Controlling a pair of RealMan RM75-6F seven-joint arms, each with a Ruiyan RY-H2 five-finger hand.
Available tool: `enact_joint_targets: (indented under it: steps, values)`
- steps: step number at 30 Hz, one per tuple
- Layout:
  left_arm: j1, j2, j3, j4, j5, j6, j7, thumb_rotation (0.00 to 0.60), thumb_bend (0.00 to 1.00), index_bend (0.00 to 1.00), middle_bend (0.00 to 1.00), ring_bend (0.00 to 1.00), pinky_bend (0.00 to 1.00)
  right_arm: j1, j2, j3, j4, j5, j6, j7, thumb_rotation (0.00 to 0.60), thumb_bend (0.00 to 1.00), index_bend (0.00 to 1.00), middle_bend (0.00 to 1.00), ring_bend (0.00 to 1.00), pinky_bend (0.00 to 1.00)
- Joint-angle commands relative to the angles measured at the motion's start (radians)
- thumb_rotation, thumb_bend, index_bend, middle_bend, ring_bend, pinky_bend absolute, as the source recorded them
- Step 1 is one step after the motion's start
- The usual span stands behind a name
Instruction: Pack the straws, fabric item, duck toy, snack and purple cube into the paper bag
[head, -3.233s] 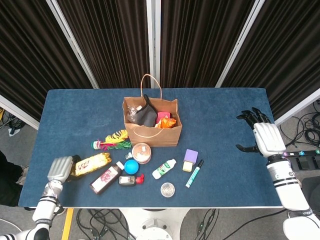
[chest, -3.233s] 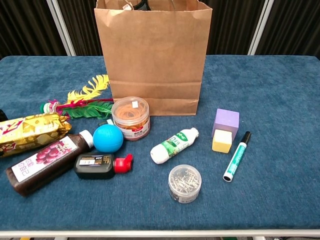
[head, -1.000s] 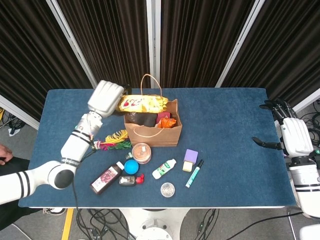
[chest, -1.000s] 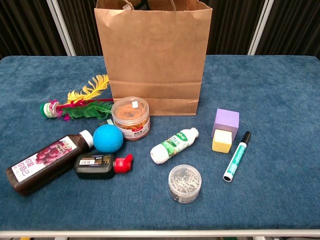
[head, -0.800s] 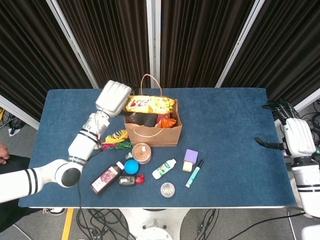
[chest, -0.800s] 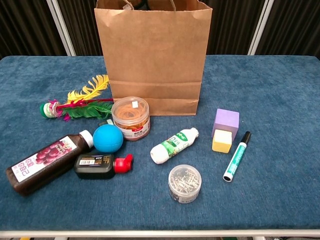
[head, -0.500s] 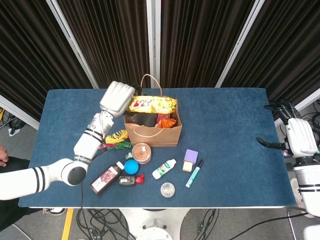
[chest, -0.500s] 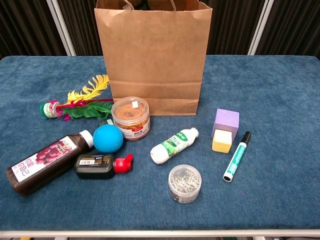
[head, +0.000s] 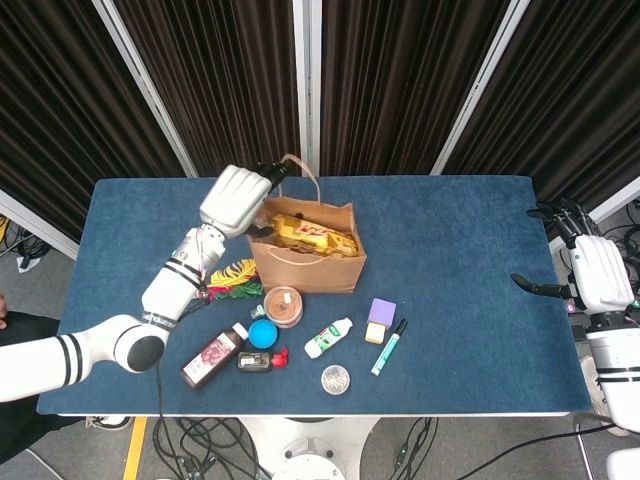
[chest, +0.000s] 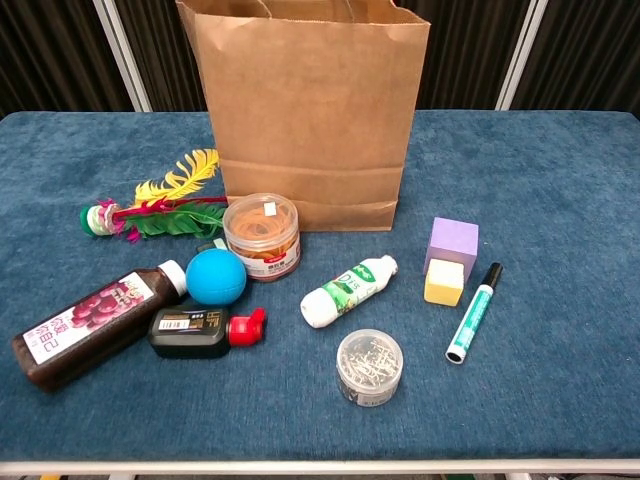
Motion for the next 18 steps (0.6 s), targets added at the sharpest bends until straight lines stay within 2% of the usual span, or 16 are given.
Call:
enact_joint_targets:
  steps: [1, 9, 15, 18]
  values:
    - [0.003, 0.004, 0.003, -0.005, 0.007, 0.013, -0.002, 0.6, 0.1, 0.24, 0.31, 0.29, 0.52, -0.001, 0.002, 0.001, -0.001, 0.001, 0.001, -0.001, 0.6, 0.0, 0.22, 0.15, 0.0, 0.12]
    - [0.016, 0.039, -0.006, -0.018, 0.031, 0.077, 0.011, 0.6, 0.11, 0.23, 0.31, 0.29, 0.49, -0.002, 0.004, 0.003, -0.012, -0.006, 0.006, -0.004, 0.6, 0.0, 0.22, 0.15, 0.0, 0.12]
    - [0.092, 0.108, 0.001, -0.057, 0.041, 0.231, 0.074, 0.6, 0.11, 0.25, 0.31, 0.29, 0.48, 0.002, -0.003, 0.0, -0.01, -0.013, 0.0, -0.006, 0.6, 0.0, 0.22, 0.16, 0.0, 0.12]
    - [0.162, 0.145, 0.026, -0.094, 0.036, 0.301, 0.078, 0.6, 0.11, 0.26, 0.31, 0.29, 0.46, 0.003, -0.012, -0.008, -0.009, -0.021, -0.005, -0.011, 0.6, 0.0, 0.22, 0.16, 0.0, 0.12]
